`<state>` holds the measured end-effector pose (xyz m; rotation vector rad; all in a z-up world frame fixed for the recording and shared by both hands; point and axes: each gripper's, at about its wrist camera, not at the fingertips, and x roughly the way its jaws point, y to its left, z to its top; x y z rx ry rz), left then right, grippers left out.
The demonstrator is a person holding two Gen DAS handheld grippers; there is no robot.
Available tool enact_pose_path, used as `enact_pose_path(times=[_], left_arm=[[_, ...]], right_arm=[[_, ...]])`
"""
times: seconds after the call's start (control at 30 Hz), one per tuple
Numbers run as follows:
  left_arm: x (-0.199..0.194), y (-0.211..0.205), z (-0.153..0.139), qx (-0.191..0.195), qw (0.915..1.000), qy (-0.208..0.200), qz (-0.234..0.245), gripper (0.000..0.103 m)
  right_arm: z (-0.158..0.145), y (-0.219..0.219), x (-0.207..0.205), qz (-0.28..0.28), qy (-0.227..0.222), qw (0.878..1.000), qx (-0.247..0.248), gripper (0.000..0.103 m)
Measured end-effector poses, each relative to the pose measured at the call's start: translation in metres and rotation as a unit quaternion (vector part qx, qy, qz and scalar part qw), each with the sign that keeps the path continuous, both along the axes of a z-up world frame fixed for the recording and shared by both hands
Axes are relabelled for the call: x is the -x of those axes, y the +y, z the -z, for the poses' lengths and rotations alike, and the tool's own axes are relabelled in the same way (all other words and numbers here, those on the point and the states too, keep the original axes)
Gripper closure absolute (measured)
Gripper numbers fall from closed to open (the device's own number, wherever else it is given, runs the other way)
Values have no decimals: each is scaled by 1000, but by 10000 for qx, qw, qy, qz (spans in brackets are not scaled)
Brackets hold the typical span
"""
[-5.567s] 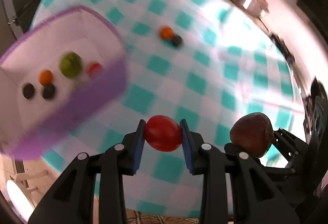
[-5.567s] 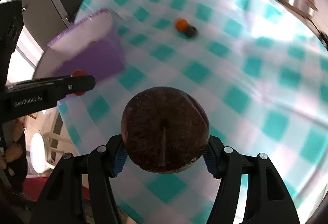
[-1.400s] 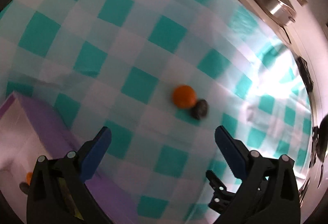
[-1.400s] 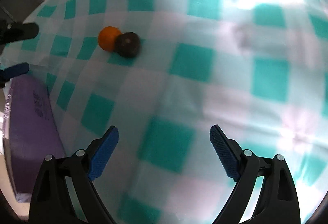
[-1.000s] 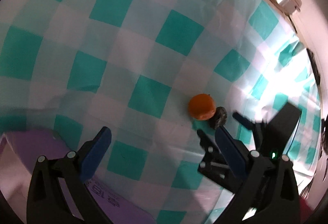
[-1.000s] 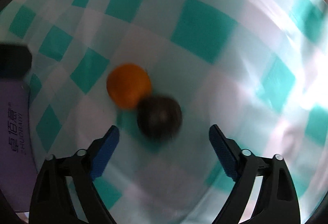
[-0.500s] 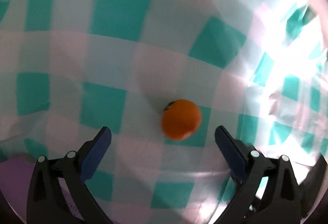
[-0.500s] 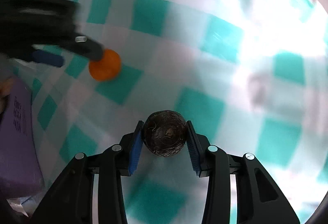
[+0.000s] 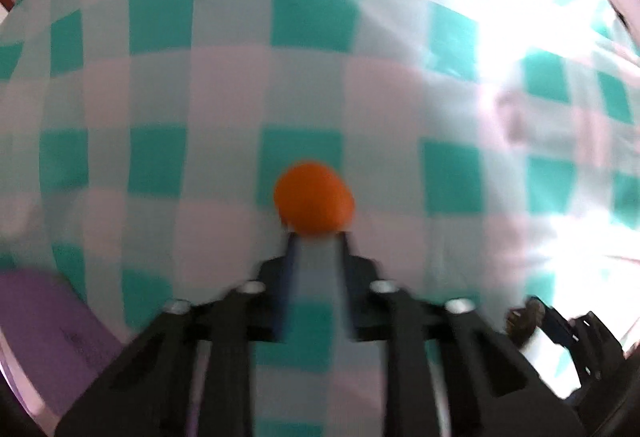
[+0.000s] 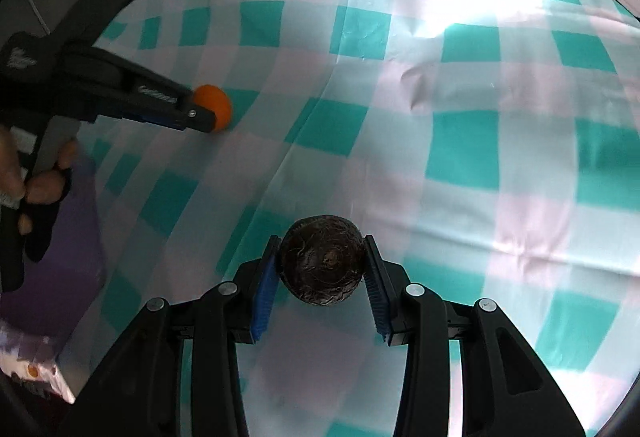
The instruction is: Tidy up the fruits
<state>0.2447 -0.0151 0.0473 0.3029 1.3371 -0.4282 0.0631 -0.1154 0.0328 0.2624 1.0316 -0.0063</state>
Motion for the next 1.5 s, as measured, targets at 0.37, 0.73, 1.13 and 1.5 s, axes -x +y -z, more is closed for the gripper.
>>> enact_pose_path(times=[0.37,0.73,1.13,1.5], left_arm=[[100,40,-6,630,9926,41,-1033,29],[35,0,24,601,9944,-313,-817,21],[61,6,9,849,9958,-342,-65,59],[179,31,-16,581,9967,-381,414,59]], right_arm=[[-16,-5,92,-609,-15,9981,59,63],[3,-36,109,238,301,9992,-53,62],[2,-30,90,297,263,9990,-186,62],[-6,-31,93,-289,269,9990,-192,62]])
